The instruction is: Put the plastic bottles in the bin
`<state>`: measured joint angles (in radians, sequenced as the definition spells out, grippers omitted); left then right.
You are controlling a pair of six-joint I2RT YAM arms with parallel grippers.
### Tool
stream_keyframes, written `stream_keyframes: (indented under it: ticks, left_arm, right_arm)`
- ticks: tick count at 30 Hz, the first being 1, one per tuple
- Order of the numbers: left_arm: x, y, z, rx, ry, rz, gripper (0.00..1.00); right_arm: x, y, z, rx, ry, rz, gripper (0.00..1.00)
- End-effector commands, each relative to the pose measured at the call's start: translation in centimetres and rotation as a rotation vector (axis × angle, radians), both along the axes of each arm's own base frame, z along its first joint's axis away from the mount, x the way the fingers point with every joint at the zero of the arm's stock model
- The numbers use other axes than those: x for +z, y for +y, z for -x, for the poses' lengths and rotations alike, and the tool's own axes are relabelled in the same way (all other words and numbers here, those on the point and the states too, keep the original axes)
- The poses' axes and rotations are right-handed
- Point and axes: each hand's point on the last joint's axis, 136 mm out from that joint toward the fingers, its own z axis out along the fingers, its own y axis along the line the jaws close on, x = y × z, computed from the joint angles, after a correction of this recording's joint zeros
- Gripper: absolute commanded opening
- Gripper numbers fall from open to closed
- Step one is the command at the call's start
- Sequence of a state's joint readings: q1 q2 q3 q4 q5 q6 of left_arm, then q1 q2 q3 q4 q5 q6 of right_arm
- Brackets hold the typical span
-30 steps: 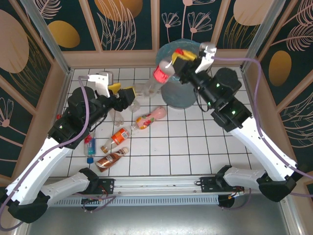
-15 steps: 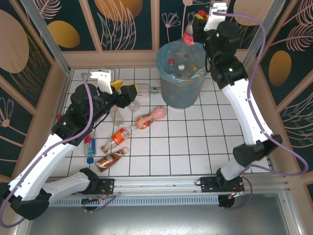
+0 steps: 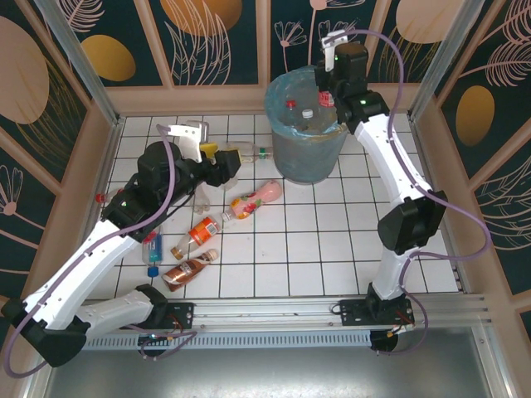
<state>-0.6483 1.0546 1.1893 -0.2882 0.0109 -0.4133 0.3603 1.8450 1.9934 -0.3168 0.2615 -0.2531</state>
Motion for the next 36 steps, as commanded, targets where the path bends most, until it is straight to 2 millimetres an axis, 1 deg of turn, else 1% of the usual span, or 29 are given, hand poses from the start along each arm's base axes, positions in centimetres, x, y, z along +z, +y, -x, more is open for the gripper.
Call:
stream_keyframes:
  ticks: [1, 5, 9, 13, 19, 23, 26, 28, 30, 34, 36]
  left_arm:
    - [-0.1, -0.6, 0.1, -0.022, 0.006, 0.018, 0.7]
    - [-0.6, -0.6, 0.1, -0.017, 0.013, 0.011, 0.71]
    - [-1.1, -0.4, 0.0, -0.008, 0.018, 0.002, 0.71]
    - [-1.6, -0.3, 0.0, -0.002, 0.026, -0.003, 0.71]
    - [-1.7, -0.2, 0.0, 0.002, 0.028, -0.003, 0.71]
    - [-1.7, -0.1, 0.0, 0.004, 0.027, -0.007, 0.72]
    - [-1.8, -0.1, -0.1, 0.008, 0.028, -0.011, 0.72]
    - [-1.9, -0.1, -0.1, 0.007, 0.029, -0.013, 0.73]
    - [-2.0, -0.1, -0.1, 0.007, 0.032, -0.014, 0.73]
    - [-2.3, -0.2, -0.2, 0.007, 0.037, -0.019, 0.74]
    - [-2.3, -0.2, -0.2, 0.008, 0.038, -0.021, 0.73]
  right_arm:
    - [-1.4, -0.6, -0.2, -0.007, -0.009, 0.04, 0.16]
    - [-4.1, -0.8, -0.7, 0.005, 0.036, 0.034, 0.19]
    - [-6.2, -0.9, -1.1, 0.023, 0.083, 0.006, 0.24]
    - [-8.2, -1.2, -1.7, 0.029, 0.136, -0.007, 0.27]
    - [-11.7, -1.4, -2.4, 0.04, 0.222, -0.014, 0.31]
    - [-13.4, -1.2, -2.6, 0.052, 0.278, -0.007, 0.33]
    - [-13.5, -0.8, -2.6, 0.065, 0.291, -0.017, 0.38]
    - [-13.1, -0.8, -2.6, 0.069, 0.286, -0.023, 0.45]
    - [-12.6, -0.7, -2.6, 0.073, 0.274, -0.023, 0.5]
    - [-12.5, -0.8, -2.7, 0.07, 0.277, -0.01, 0.61]
    - [-12.2, -0.9, -2.8, 0.061, 0.283, -0.016, 0.63]
